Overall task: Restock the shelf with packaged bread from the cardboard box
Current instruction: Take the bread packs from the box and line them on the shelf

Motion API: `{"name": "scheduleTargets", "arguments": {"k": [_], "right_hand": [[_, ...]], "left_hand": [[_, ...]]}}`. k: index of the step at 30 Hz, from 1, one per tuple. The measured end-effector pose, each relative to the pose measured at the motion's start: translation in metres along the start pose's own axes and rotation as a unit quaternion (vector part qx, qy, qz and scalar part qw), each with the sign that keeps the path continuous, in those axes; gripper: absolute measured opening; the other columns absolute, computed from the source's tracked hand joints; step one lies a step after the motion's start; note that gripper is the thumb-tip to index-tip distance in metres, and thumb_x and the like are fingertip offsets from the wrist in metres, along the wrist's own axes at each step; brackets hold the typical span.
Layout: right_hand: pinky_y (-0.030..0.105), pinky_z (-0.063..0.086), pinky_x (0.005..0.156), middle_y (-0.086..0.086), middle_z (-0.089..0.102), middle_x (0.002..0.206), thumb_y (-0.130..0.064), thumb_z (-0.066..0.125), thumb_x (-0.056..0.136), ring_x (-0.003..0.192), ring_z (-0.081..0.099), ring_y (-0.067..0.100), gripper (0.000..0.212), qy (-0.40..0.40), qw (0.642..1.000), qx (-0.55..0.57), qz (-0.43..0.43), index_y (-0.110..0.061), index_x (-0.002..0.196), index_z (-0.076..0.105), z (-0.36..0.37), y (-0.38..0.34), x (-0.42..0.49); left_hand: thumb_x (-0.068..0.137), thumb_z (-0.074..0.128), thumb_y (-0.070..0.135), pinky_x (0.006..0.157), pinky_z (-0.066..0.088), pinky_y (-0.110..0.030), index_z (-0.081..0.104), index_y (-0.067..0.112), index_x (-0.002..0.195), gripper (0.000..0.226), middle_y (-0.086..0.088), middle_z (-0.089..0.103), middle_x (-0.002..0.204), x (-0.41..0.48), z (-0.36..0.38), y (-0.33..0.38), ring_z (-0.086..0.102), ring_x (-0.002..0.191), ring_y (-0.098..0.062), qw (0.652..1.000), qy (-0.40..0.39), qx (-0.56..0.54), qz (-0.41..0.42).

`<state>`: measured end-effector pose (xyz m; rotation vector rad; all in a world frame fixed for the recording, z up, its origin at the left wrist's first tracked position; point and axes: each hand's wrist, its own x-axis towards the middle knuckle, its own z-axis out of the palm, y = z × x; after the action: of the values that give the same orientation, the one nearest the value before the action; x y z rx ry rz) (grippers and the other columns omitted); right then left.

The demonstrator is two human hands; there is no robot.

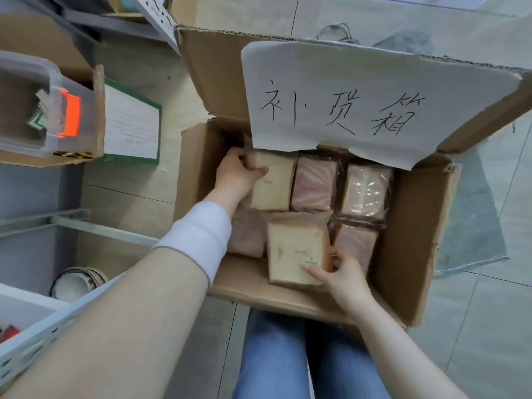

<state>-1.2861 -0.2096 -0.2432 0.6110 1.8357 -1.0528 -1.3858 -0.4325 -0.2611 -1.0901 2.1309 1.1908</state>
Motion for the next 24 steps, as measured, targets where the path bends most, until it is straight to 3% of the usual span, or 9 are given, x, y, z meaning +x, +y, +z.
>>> {"name": "scheduleTargets", "arguments": {"k": [3, 7, 9, 10, 12, 15, 18, 21, 24], "right_hand": [[0.035, 0.054, 0.084, 0.004, 0.067, 0.101, -0.017, 0.079, 0.071, 0.092, 0.064, 0.017, 0.039, 0.016, 0.999, 0.043, -0.002, -0.014, 0.103, 0.057, -0.031, 0.01, -0.023], [0.015, 0.051, 0.062, -0.002, 0.069, 0.091, -0.012, 0.077, 0.072, 0.079, 0.065, 0.004, 0.028, 0.014, 0.996, 0.065, -0.054, -0.021, 0.091, 0.059, -0.058, 0.015, -0.072], [0.012, 0.051, 0.056, -0.003, 0.07, 0.088, -0.013, 0.078, 0.07, 0.074, 0.067, 0.003, 0.031, 0.009, 0.994, 0.061, -0.092, -0.016, 0.096, 0.061, -0.068, 0.01, -0.105], [0.01, 0.05, 0.052, -0.005, 0.07, 0.086, -0.013, 0.079, 0.069, 0.07, 0.068, 0.001, 0.035, 0.003, 0.992, 0.058, -0.112, -0.013, 0.099, 0.061, -0.072, 0.006, -0.124], [0.009, 0.048, 0.049, -0.009, 0.07, 0.08, -0.015, 0.079, 0.068, 0.063, 0.068, -0.004, 0.039, -0.012, 0.988, 0.045, -0.149, -0.009, 0.103, 0.062, -0.077, -0.006, -0.171], [0.016, 0.055, 0.057, -0.005, 0.073, 0.085, -0.028, 0.08, 0.061, 0.074, 0.071, 0.003, 0.047, -0.052, 0.978, 0.018, -0.2, -0.01, 0.102, 0.065, -0.071, -0.031, -0.249], [0.028, 0.058, 0.067, -0.004, 0.074, 0.089, -0.037, 0.076, 0.053, 0.082, 0.072, 0.012, 0.047, -0.107, 0.961, -0.018, -0.255, -0.019, 0.095, 0.065, -0.044, -0.062, -0.33], [0.018, 0.055, 0.056, -0.004, 0.074, 0.09, -0.035, 0.075, 0.058, 0.075, 0.071, 0.007, 0.045, -0.177, 0.929, -0.032, -0.324, -0.018, 0.098, 0.065, 0.004, -0.093, -0.409], [0.018, 0.057, 0.061, -0.004, 0.075, 0.089, -0.027, 0.075, 0.067, 0.077, 0.072, 0.008, 0.033, -0.233, 0.885, -0.052, -0.399, -0.016, 0.097, 0.066, 0.07, -0.116, -0.482]], "left_hand": [[0.078, 0.071, 0.021, 0.082, 0.044, -0.03, 0.049, 0.015, 0.111, 0.04, 0.006, 0.054, 0.096, -0.04, -0.015, -0.006, 0.053, 0.096, -0.018, 0.998, 0.032, -0.044, 0.021], [0.08, 0.07, 0.027, 0.081, 0.039, -0.018, 0.049, 0.012, 0.122, 0.05, 0.007, 0.048, 0.106, -0.13, -0.047, -0.022, 0.047, 0.098, -0.008, 0.987, 0.109, -0.111, 0.031], [0.081, 0.069, 0.029, 0.068, 0.037, -0.004, 0.049, 0.01, 0.124, 0.051, 0.008, 0.048, 0.104, -0.191, -0.068, -0.031, 0.046, 0.097, -0.005, 0.979, 0.147, -0.134, 0.046], [0.081, 0.068, 0.031, 0.067, 0.037, -0.004, 0.05, 0.01, 0.124, 0.051, 0.009, 0.049, 0.104, -0.222, -0.08, -0.036, 0.047, 0.097, -0.006, 0.974, 0.165, -0.15, 0.05], [0.082, 0.067, 0.032, 0.08, 0.043, -0.015, 0.051, 0.011, 0.124, 0.049, 0.008, 0.052, 0.108, -0.289, -0.107, -0.046, 0.05, 0.102, -0.009, 0.96, 0.192, -0.197, 0.055], [0.082, 0.067, 0.027, 0.087, 0.048, -0.023, 0.056, 0.016, 0.114, 0.035, 0.005, 0.062, 0.111, -0.389, -0.158, -0.06, 0.058, 0.102, -0.012, 0.926, 0.242, -0.277, 0.088], [0.081, 0.068, 0.023, 0.075, 0.045, -0.005, 0.057, 0.021, 0.102, 0.024, 0.014, 0.062, 0.094, -0.485, -0.217, -0.08, 0.058, 0.087, 0.003, 0.89, 0.315, -0.302, 0.135], [0.081, 0.068, 0.02, 0.072, 0.045, -0.008, 0.058, 0.027, 0.089, 0.014, 0.015, 0.062, 0.086, -0.572, -0.277, -0.116, 0.058, 0.074, 0.009, 0.846, 0.393, -0.316, 0.171], [0.083, 0.066, 0.017, 0.075, 0.045, -0.018, 0.058, 0.028, 0.085, 0.014, 0.014, 0.061, 0.081, -0.647, -0.331, -0.17, 0.058, 0.074, 0.004, 0.8, 0.463, -0.329, 0.194]]}}
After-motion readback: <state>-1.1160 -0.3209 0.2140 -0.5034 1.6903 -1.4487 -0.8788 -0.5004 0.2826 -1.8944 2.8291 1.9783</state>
